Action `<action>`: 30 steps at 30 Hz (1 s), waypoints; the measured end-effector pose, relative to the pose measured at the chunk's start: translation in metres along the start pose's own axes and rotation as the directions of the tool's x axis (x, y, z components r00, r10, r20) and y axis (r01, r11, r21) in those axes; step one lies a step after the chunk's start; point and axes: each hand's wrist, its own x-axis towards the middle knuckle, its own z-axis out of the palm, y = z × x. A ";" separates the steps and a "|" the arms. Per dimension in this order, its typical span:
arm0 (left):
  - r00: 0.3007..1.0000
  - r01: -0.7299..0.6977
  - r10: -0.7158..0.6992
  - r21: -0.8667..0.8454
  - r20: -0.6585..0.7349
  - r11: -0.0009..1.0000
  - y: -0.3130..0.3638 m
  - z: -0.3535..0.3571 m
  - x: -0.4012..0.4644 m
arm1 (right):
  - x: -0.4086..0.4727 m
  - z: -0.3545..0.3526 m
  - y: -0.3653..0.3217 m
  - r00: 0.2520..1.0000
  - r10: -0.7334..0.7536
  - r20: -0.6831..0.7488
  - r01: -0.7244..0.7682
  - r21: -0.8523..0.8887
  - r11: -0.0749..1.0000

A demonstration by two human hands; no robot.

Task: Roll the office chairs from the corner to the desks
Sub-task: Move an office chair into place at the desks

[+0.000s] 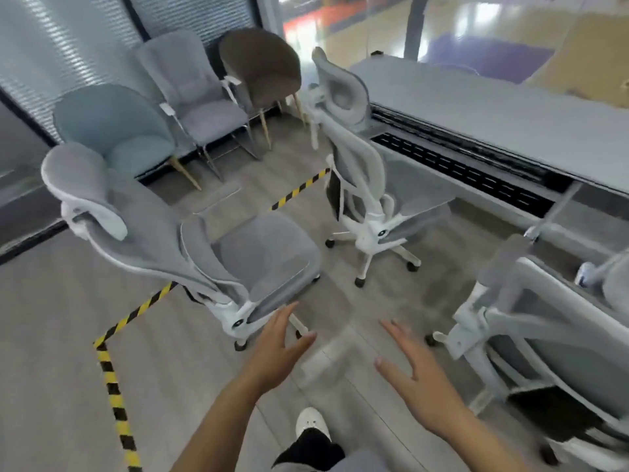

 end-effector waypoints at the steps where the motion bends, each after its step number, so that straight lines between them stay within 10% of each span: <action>1: 0.999 0.019 -0.020 -0.034 -0.029 0.999 -0.011 -0.014 0.002 | 0.013 0.010 -0.015 0.999 -0.002 0.032 0.002 -0.003 1.000; 20: 0.777 0.118 -0.414 -0.536 -0.474 0.836 -0.209 -0.311 -0.006 | 0.246 0.234 -0.329 0.840 -0.309 0.445 0.358 -0.028 0.933; 30: 0.883 0.095 -0.173 -0.193 -0.437 0.977 -0.273 -0.534 0.128 | 0.443 0.365 -0.511 0.840 -0.411 0.353 0.444 -0.014 0.896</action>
